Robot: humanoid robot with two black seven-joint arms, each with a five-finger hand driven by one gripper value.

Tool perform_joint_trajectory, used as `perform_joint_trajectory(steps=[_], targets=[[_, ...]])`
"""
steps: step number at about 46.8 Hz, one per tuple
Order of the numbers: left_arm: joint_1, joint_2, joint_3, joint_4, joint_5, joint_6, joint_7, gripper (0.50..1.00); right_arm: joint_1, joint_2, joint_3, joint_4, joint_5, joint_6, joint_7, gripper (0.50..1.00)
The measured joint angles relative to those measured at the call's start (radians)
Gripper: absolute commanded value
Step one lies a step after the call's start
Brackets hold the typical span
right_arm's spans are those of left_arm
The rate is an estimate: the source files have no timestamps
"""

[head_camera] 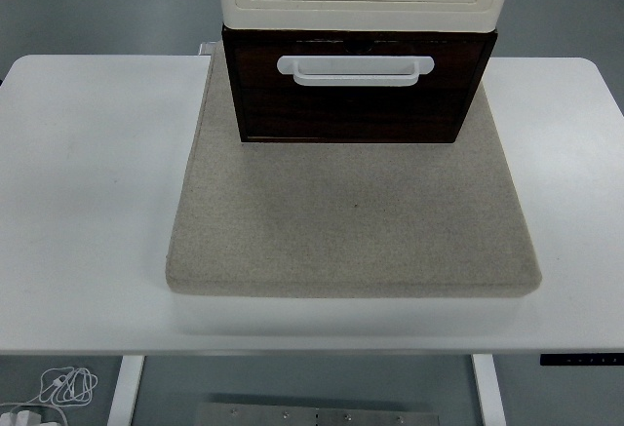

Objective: Open the drawer under the combination cabinet

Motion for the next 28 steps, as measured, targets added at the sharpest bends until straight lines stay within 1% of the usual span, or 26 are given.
perform_joint_trajectory(steps=[5, 10, 13, 20, 28], targets=[[-0.051, 0.024, 0.016, -0.065, 0.026, 0.001, 0.001, 1.000, 0.000, 0.000, 0.000, 0.000, 0.000, 0.000, 0.000, 0.926], [-0.138, 0.066, 0.095, -0.156, 0.040, 0.012, 0.002, 1.000, 0.000, 0.000, 0.000, 0.000, 0.000, 0.000, 0.000, 0.926], [-0.191, 0.080, 0.138, -0.193, 0.042, 0.013, 0.002, 1.000, 0.000, 0.000, 0.000, 0.000, 0.000, 0.000, 0.000, 0.926], [-0.291, 0.077, 0.214, -0.248, 0.045, 0.013, 0.007, 1.000, 0.000, 0.000, 0.000, 0.000, 0.000, 0.000, 0.000, 0.926], [-0.441, 0.069, 0.357, -0.303, 0.050, 0.009, 0.017, 1.000, 0.000, 0.000, 0.000, 0.000, 0.000, 0.000, 0.000, 0.926]])
